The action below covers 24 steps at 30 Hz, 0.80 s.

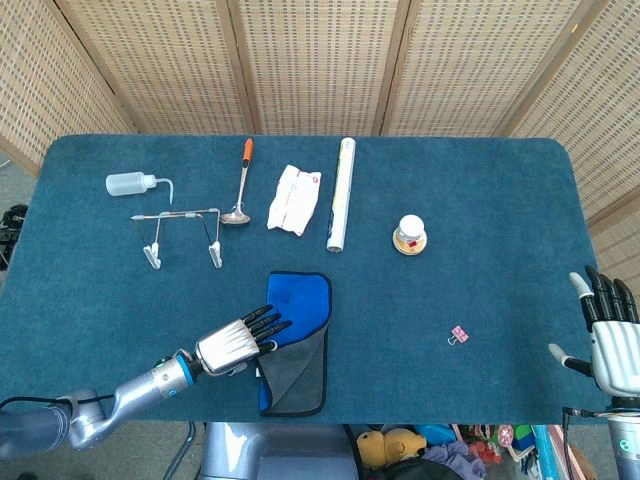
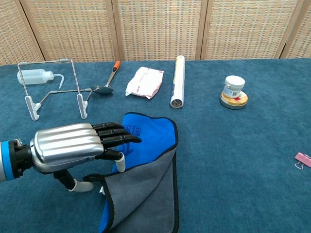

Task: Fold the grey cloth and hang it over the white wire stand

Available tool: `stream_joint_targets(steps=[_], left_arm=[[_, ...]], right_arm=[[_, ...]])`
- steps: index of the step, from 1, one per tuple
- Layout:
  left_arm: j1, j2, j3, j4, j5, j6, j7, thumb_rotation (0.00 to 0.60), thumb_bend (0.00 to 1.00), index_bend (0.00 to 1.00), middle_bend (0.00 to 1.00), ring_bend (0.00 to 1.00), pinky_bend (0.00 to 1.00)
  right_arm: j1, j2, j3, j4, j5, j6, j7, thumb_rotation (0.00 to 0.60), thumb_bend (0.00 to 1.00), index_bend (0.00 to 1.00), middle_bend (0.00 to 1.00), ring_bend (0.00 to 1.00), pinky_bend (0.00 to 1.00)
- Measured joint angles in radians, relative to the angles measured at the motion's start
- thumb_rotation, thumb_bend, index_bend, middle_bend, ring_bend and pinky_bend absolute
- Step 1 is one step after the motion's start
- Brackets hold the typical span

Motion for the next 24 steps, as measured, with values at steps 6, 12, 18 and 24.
stream_joint_targets(steps=[6, 12, 18, 24], left_arm=[[0.005, -0.013, -0.003, 0.013, 0.002, 0.004, -0.004, 0.6, 0.32, 0.39, 0.0, 0.0, 0.0], [0.007, -0.02, -0.009, 0.021, 0.004, 0.009, -0.009, 0.6, 0.33, 0.41, 0.0, 0.0, 0.0], [0.01, -0.032, -0.017, 0.034, 0.012, 0.029, -0.014, 0.6, 0.35, 0.43, 0.0, 0.0, 0.0], [0.01, -0.038, -0.02, 0.042, 0.019, 0.038, -0.02, 0.6, 0.35, 0.46, 0.0, 0.0, 0.0]], right_arm=[[0.001, -0.001, -0.001, 0.003, -0.002, 0.0, 0.003, 0.6, 0.0, 0.0, 0.0, 0.0, 0.0], [0.001, 0.0, -0.001, 0.003, -0.002, -0.001, 0.007, 0.6, 0.0, 0.0, 0.0, 0.0, 0.0], [0.002, 0.0, -0.002, 0.001, -0.003, -0.003, 0.009, 0.6, 0.0, 0.0, 0.0, 0.0, 0.0], [0.002, 0.0, -0.002, 0.0, -0.001, -0.005, 0.011, 0.6, 0.0, 0.0, 0.0, 0.0, 0.0]])
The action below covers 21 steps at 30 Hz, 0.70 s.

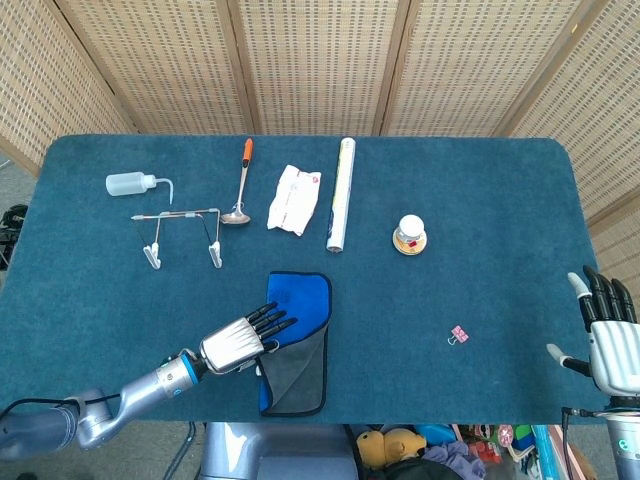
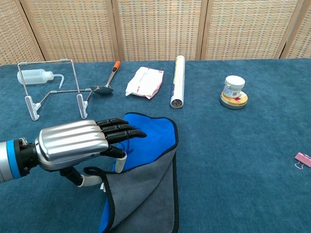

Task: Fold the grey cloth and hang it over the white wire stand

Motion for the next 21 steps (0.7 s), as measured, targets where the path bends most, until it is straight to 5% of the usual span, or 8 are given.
stream_joint_targets(steps=[21], left_arm=[[-0.028, -0.031, -0.021, -0.007, 0.049, 0.032, 0.03, 0.6, 0.41, 0.6, 0.0, 0.0, 0.0]], right_arm=[[0.0, 0.006, -0.002, -0.003, -0.001, -0.002, 0.015, 0.6, 0.0, 0.0, 0.0, 0.0, 0.0]])
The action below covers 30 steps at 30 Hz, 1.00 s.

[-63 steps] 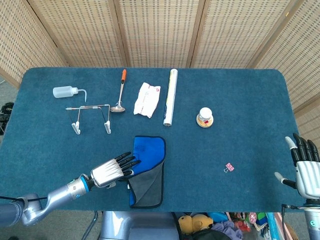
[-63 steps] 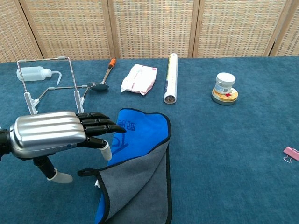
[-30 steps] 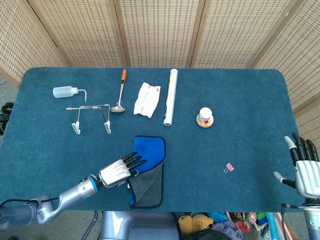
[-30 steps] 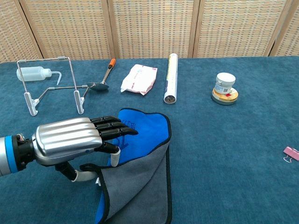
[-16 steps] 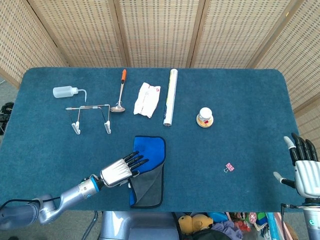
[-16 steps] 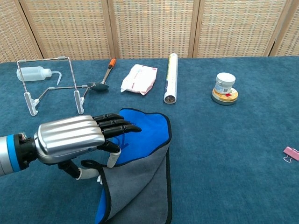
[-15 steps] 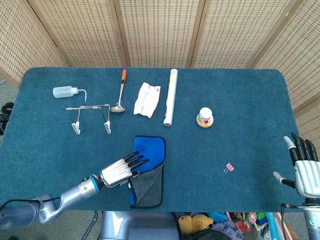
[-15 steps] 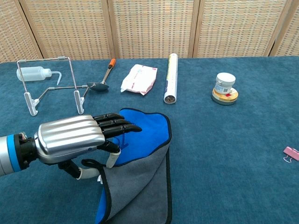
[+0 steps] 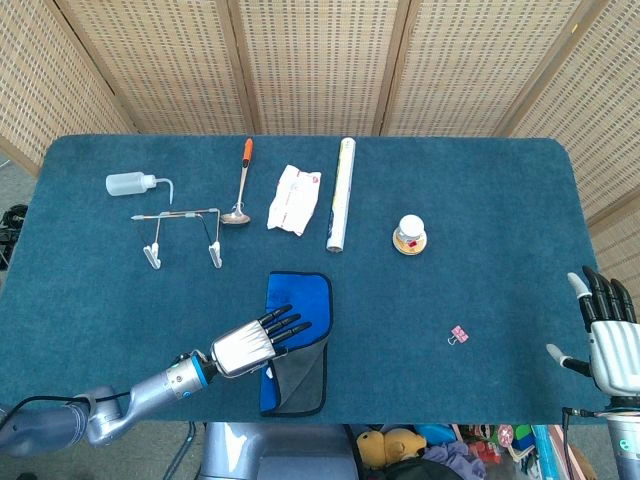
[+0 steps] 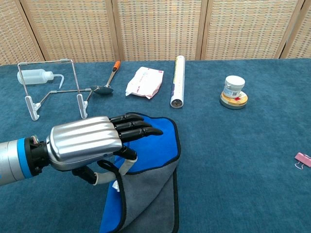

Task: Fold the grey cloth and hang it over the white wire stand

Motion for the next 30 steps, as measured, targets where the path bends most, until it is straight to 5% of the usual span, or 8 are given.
stream_joint_targets(steps=[15, 30], left_arm=[[-0.065, -0.047, -0.034, -0.075, 0.053, -0.034, 0.122, 0.6, 0.41, 0.6, 0.0, 0.0, 0.0], [-0.108, -0.169, -0.055, -0.035, 0.056, -0.096, 0.189, 0.6, 0.41, 0.6, 0.0, 0.0, 0.0]], right_arm=[[-0.002, 0.005, 0.002, -0.001, 0.006, 0.0, 0.009, 0.6, 0.0, 0.0, 0.0, 0.0, 0.0], [-0.003, 0.006, 0.005, -0.001, 0.014, -0.002, 0.008, 0.6, 0.0, 0.0, 0.0, 0.0, 0.0]])
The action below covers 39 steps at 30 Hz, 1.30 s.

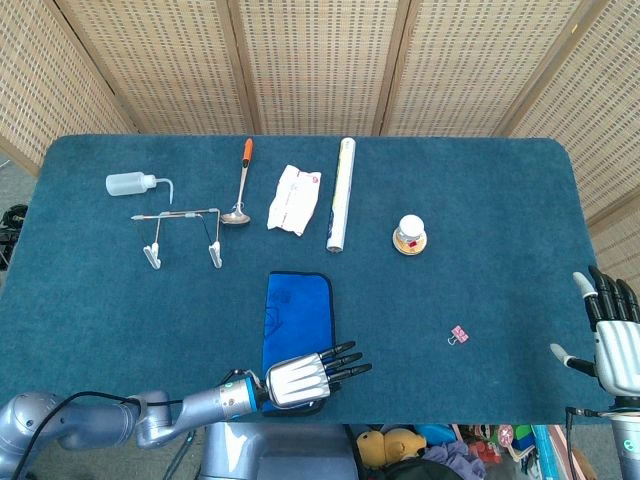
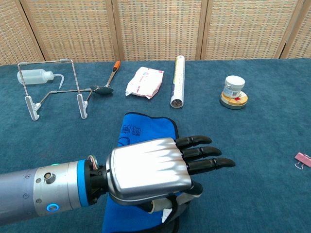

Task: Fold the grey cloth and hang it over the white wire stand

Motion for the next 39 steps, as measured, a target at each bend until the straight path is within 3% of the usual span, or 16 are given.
stream_joint_targets(steps=[4, 7, 9, 11, 17, 23, 26, 39], left_arm=[[-0.011, -0.02, -0.001, 0.011, -0.002, -0.009, 0.001, 0.6, 0.39, 0.56, 0.0, 0.0, 0.0], [-0.015, -0.026, -0.001, 0.014, -0.006, -0.012, -0.006, 0.6, 0.34, 0.31, 0.0, 0.0, 0.0], [-0.017, -0.028, -0.001, 0.015, -0.009, -0.01, -0.019, 0.6, 0.27, 0.06, 0.0, 0.0, 0.0], [-0.017, -0.03, 0.0, 0.013, -0.014, -0.007, -0.035, 0.6, 0.22, 0.0, 0.0, 0.0, 0.0], [0.001, -0.033, -0.01, -0.017, -0.051, 0.024, -0.086, 0.6, 0.17, 0.0, 0.0, 0.0, 0.0], [0.008, -0.005, -0.063, -0.059, -0.107, 0.028, -0.071, 0.6, 0.17, 0.0, 0.0, 0.0, 0.0], [0.012, 0.025, -0.103, -0.09, -0.166, 0.005, -0.029, 0.6, 0.17, 0.05, 0.0, 0.0, 0.0], [0.023, 0.166, -0.31, -0.225, -0.621, -0.149, 0.251, 0.6, 0.24, 0.19, 0.0, 0.0, 0.0]], right_arm=[[-0.001, 0.0, 0.001, 0.0, 0.002, 0.002, 0.0, 0.6, 0.0, 0.0, 0.0, 0.0, 0.0], [-0.001, 0.0, 0.001, 0.0, 0.003, 0.001, 0.001, 0.6, 0.0, 0.0, 0.0, 0.0, 0.0], [-0.001, 0.0, 0.001, 0.0, 0.004, 0.001, -0.001, 0.6, 0.0, 0.0, 0.0, 0.0, 0.0], [-0.001, 0.0, 0.001, 0.0, 0.004, 0.0, -0.003, 0.6, 0.0, 0.0, 0.0, 0.0, 0.0], [-0.001, 0.0, 0.001, -0.001, 0.004, -0.001, -0.005, 0.6, 0.0, 0.0, 0.0, 0.0, 0.0], [-0.003, 0.0, -0.001, -0.002, 0.002, 0.001, -0.006, 0.6, 0.0, 0.0, 0.0, 0.0, 0.0], [-0.002, 0.0, -0.001, -0.003, 0.001, 0.0, -0.006, 0.6, 0.0, 0.0, 0.0, 0.0, 0.0], [0.004, -0.004, -0.004, -0.006, 0.0, -0.013, -0.017, 0.6, 0.0, 0.0, 0.0, 0.0, 0.0]])
